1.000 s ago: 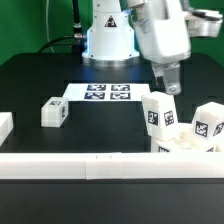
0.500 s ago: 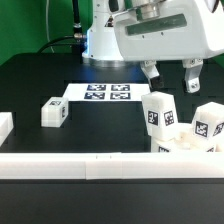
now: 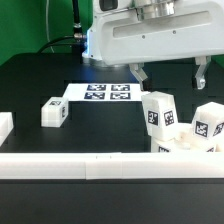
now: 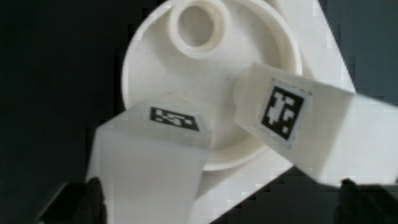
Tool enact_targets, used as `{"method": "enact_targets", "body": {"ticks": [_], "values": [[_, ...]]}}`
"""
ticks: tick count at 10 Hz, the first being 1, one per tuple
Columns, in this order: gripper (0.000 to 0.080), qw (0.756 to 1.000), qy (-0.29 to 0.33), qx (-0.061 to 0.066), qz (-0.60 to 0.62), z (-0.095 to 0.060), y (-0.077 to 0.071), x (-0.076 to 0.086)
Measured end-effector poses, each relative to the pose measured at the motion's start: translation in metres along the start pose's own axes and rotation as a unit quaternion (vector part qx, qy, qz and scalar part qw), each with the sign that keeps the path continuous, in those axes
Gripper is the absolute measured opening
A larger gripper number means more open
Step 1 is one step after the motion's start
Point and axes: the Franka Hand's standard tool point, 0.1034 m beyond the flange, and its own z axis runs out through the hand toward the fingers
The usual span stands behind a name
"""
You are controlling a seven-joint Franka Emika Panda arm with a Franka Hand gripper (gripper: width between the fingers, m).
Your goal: Assemble stool
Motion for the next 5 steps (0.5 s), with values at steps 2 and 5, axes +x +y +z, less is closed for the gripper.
{"method": "enact_targets", "body": {"ticks": [2,5], "values": [[0.0649,0.998,0.005,-0.001,-0.060,0.0003,0.0016,0.0013],[0.0649,0.979,0.004,-0.021,-0.203,0.0010,0.0046,0.0015]]}}
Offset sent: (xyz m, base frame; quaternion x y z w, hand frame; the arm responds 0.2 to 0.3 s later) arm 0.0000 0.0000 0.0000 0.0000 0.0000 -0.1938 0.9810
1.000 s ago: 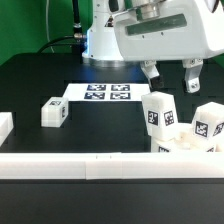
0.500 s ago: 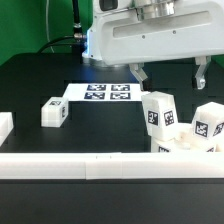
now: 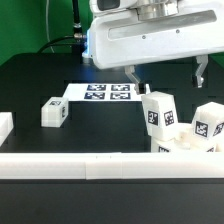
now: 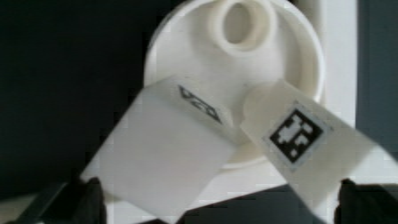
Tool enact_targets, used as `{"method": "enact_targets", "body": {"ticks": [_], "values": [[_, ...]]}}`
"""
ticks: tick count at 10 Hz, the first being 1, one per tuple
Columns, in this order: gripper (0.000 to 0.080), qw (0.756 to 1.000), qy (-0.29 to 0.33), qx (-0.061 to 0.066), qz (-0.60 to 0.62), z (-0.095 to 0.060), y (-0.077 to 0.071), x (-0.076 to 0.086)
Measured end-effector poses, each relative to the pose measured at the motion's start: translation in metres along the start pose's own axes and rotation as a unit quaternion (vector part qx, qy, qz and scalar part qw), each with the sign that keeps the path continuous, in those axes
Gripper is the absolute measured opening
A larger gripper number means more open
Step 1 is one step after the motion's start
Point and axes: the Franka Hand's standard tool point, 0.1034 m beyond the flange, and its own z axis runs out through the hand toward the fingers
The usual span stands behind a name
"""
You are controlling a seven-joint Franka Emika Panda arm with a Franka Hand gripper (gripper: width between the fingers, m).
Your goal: Assemble stool
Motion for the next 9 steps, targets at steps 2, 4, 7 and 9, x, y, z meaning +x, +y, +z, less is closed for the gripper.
{"method": "enact_targets", "body": {"ticks": [2,4,7,9], "values": [[0.0649,0.992,-0.011,-0.022,-0.124,0.003,0.002,-0.002],[0.0649,0.982,-0.004,-0.032,-0.185,0.004,0.004,-0.003],[0.0649,0.964,-0.013,-0.039,-0.263,0.009,0.009,-0.004],[0.0649,0.962,-0.017,-0.041,-0.269,0.014,0.008,-0.004]]}}
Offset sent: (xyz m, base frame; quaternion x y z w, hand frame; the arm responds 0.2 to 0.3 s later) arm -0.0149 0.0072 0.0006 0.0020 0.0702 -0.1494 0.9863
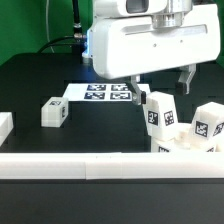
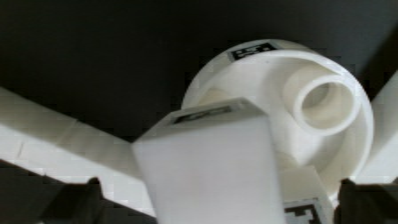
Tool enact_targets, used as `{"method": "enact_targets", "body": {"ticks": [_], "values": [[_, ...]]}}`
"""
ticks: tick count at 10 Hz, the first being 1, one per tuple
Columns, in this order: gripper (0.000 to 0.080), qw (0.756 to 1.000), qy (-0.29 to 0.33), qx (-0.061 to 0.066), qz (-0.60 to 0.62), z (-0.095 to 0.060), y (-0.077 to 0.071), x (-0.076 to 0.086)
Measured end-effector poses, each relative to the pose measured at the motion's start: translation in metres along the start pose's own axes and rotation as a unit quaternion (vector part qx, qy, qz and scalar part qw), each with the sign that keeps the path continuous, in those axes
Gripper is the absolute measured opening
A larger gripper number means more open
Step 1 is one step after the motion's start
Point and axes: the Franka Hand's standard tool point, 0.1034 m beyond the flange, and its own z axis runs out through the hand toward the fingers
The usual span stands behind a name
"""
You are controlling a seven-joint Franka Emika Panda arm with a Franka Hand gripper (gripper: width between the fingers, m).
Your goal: Assemble stool
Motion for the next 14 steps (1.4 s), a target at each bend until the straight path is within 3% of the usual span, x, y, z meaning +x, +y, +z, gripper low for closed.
{"method": "enact_targets", "body": {"ticks": [5,6,7,8,12,14], "values": [[0.0622,1.000,-0.012,0.001,-0.006,0.015,-0.002,-0.006],[0.0450,1.000,-0.012,0.001,0.001,0.015,-0.001,-0.006],[0.0450,1.000,-0.012,0.001,0.011,0.015,-0.001,-0.006],[0.0335,1.000,-0.012,0.001,0.011,0.015,-0.001,-0.006],[0.0335,0.985,-0.008,-0.001,0.172,0.016,-0.004,-0.004],[0.0335,0.950,0.001,0.003,0.311,0.016,-0.007,-0.003]]}}
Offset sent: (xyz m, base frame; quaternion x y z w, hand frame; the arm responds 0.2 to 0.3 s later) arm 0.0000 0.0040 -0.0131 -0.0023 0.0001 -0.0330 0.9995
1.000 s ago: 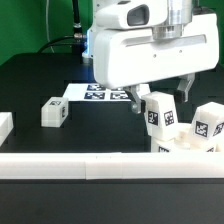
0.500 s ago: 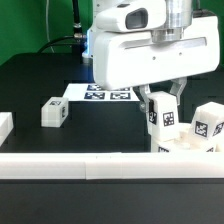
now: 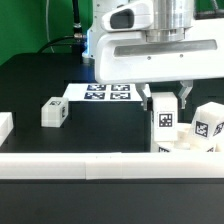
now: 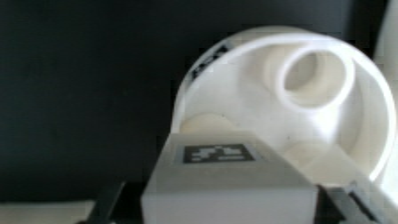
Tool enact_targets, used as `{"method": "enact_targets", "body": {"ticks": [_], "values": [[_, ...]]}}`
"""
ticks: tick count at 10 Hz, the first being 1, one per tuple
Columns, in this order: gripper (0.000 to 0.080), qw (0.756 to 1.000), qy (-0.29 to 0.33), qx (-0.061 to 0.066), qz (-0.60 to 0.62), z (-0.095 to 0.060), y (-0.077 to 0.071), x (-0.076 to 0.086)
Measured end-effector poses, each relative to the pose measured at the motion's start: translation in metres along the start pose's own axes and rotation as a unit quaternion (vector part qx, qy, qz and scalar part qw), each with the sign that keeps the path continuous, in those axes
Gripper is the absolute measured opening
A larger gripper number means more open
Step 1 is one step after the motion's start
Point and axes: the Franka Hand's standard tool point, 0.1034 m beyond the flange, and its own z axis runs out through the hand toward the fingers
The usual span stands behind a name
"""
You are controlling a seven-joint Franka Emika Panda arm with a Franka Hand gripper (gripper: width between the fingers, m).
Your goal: Assemble stool
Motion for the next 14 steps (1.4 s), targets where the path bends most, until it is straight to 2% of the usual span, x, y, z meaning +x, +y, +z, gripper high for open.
{"method": "enact_targets", "body": {"ticks": [1,3,10,13,14], "values": [[0.0337,0.997,0.000,0.007,0.075,0.0001,-0.0016,-0.0001],[0.0337,0.970,0.003,0.020,0.241,0.0009,-0.0053,-0.0002],[0.0337,0.903,-0.003,0.024,0.428,0.0007,-0.0069,-0.0002],[0.0337,0.781,0.005,0.057,0.621,0.0001,-0.0070,0.0019],[0.0337,0.747,0.006,0.066,0.661,0.0002,-0.0086,0.0020]]}}
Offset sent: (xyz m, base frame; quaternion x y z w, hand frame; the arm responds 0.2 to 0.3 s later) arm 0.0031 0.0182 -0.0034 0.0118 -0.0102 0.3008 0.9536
